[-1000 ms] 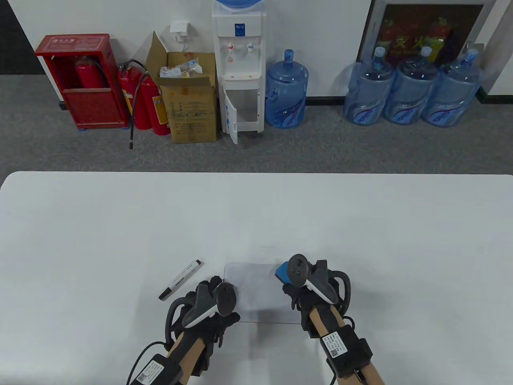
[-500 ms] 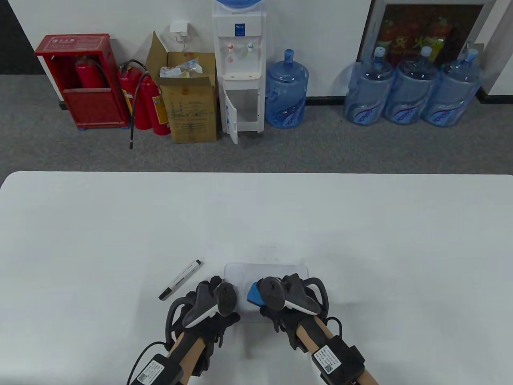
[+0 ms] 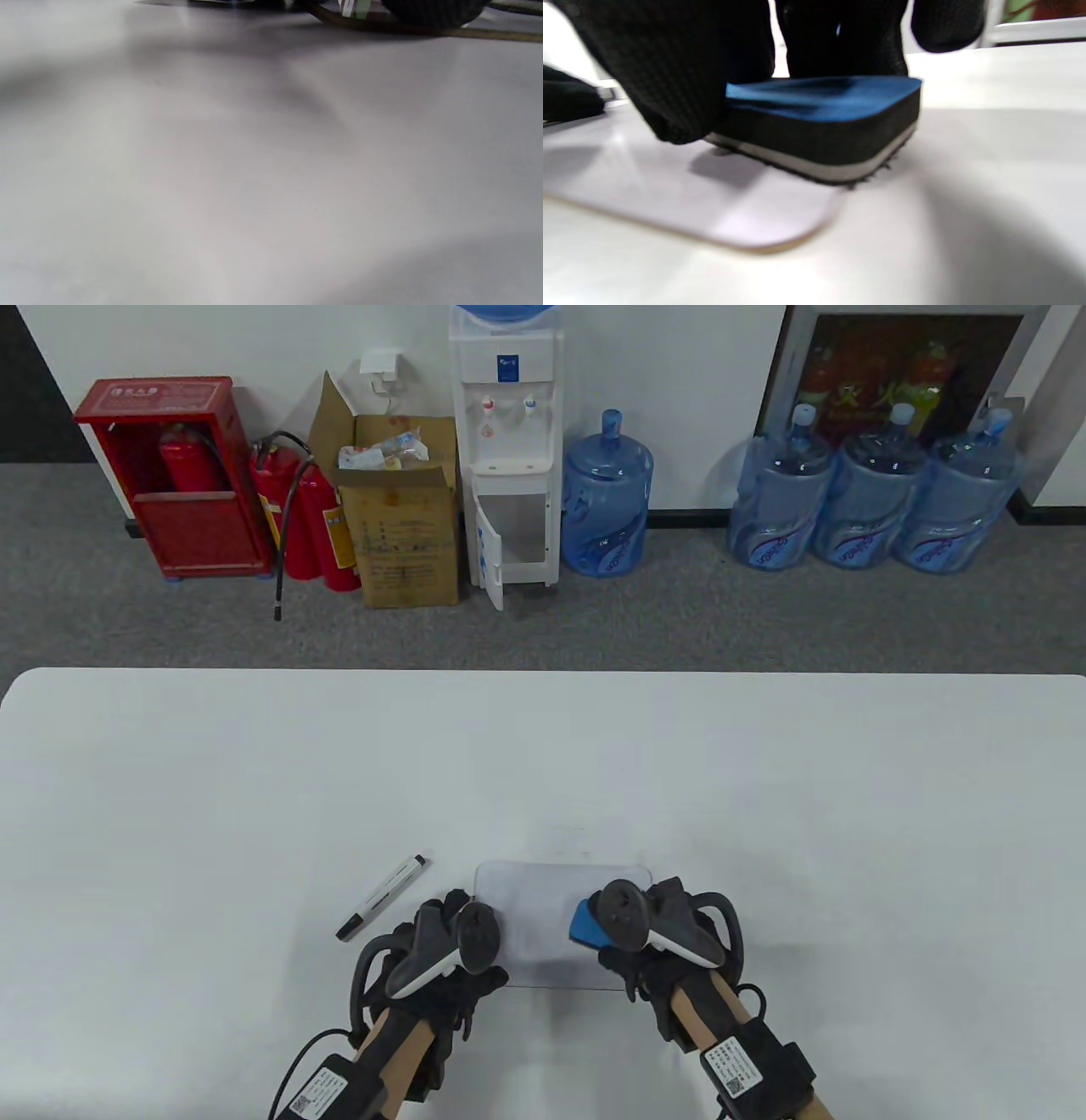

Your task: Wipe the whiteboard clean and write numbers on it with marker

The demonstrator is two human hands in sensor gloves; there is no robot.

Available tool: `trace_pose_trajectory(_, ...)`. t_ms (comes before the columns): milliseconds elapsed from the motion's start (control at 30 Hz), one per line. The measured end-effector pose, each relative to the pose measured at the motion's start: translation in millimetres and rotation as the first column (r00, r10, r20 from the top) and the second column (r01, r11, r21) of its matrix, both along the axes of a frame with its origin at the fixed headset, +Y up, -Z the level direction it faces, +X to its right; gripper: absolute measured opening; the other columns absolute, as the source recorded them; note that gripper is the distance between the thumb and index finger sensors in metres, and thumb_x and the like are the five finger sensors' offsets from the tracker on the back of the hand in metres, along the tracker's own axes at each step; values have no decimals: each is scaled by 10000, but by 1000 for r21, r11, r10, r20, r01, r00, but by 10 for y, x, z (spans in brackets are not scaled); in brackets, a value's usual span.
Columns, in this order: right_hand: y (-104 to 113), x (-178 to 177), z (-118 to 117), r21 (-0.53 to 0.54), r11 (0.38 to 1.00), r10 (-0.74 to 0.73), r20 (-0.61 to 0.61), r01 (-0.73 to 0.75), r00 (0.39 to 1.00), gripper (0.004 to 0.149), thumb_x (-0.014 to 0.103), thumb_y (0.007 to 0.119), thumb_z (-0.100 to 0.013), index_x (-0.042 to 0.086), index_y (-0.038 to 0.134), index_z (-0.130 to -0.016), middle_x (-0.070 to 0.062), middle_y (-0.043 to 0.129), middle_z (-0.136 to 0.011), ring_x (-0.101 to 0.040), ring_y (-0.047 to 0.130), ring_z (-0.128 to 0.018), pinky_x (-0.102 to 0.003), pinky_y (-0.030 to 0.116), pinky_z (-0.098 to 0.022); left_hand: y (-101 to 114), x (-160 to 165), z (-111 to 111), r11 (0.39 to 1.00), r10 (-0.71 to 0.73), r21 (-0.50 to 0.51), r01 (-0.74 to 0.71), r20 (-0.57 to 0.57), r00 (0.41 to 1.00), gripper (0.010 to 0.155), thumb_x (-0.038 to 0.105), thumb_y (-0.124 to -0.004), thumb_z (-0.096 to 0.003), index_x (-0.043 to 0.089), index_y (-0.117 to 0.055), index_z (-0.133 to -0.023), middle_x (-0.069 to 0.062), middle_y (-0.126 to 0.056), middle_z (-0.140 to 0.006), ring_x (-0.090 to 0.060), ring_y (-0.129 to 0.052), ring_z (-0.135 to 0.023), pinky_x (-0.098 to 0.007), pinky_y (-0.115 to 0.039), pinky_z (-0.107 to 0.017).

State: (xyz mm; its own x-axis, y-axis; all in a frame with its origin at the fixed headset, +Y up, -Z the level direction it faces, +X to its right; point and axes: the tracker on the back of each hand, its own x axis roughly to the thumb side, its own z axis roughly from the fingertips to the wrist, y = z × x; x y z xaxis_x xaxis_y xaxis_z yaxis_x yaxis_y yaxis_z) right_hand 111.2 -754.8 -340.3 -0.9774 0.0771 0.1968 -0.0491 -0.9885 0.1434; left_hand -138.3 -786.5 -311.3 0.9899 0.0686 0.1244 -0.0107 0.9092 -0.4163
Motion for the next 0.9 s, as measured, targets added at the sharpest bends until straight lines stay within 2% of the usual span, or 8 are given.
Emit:
trace_pose_trajectory(100, -6, 161, -69, -4, 1000, -18, 81, 19, 997, 619, 440, 937, -375, 305, 752, -951, -105, 745, -992, -348, 835, -823, -634, 568, -662, 0, -2, -1, 1000, 1, -1, -1, 0, 1000, 767, 595, -616, -451, 340, -339, -1120, -16, -241, -1276, -401, -312, -1153, -637, -375, -809)
trace_pose_trajectory(200, -18, 160, -76, -3, 999, -35, 86, 35, 996, 613, 429, 939, -379, 289, 759, -948, -117, 741, -990, -361, 827, -820, -637, 560, -662, 1, -3, -1, 1000, 1, 0, -1, 0, 1000, 767, 595, -616, -451, 339, -340, -1120, -16, -240, -1276, -402, -312, -1153, -638, -375, -809)
trace_pose_trajectory(333, -20, 37, -62, 36, 998, 39, 57, -41, 998, 620, 444, 912, -389, 255, 745, -955, -119, 754, -978, -364, 834, -812, -633, 568, -661, 0, -4, -3, 1000, 3, 0, -3, 1, 1000, 767, 593, -617, -451, 341, -338, -1120, -16, -240, -1276, -404, -311, -1151, -637, -375, -810)
trace_pose_trajectory(467, -43, -203, -87, 52, 998, 30, 19, -31, 999, 628, 455, 892, -395, 240, 736, -964, -129, 750, -973, -367, 831, -805, -634, 569, -654, 2, -1, -3, 1000, -1, -3, 1, 1, 1000, 764, 592, -614, -451, 342, -340, -1119, -16, -237, -1276, -405, -310, -1152, -639, -373, -810)
trace_pose_trajectory(600, -73, -551, -44, 56, 998, -13, -81, 17, 997, 624, 456, 882, -397, 249, 729, -965, -123, 734, -979, -362, 824, -809, -632, 569, -652, 2, -2, -3, 1000, -1, -2, 1, 1, 1000, 763, 593, -615, -451, 342, -342, -1118, -17, -238, -1276, -403, -310, -1152, -638, -374, -810)
trace_pose_trajectory(700, -81, -830, 119, 22, 998, -52, -237, 59, 970, 622, 452, 892, -392, 262, 728, -961, -110, 728, -983, -351, 825, -813, -630, 571, -654, 2, -3, -3, 1000, 0, -2, 0, 1, 1000, 764, 593, -615, -451, 340, -344, -1119, -15, -238, -1276, -402, -310, -1152, -637, -375, -809)
trace_pose_trajectory(833, -59, -901, 257, 37, 999, 7, -320, 5, 947, 634, 462, 895, -386, 282, 717, -967, -92, 729, -993, -333, 841, -823, -622, 595, -656, 2, -2, -1, 1000, 1, 0, -1, -1, 1000, 766, 594, -613, -451, 351, -330, -1119, -15, -237, -1275, -401, -310, -1153, -638, -375, -809)
trace_pose_trajectory(900, -62, -830, 265, 10, 999, -27, -332, 32, 943, 645, 460, 904, -382, 278, 715, -971, -100, 726, -993, -331, 837, -822, -625, 591, -655, 2, -3, 0, 1000, -1, 0, 1, 1, 1000, 775, 600, -618, -442, 353, -332, -1119, -16, -238, -1276, -402, -311, -1153, -638, -375, -809)
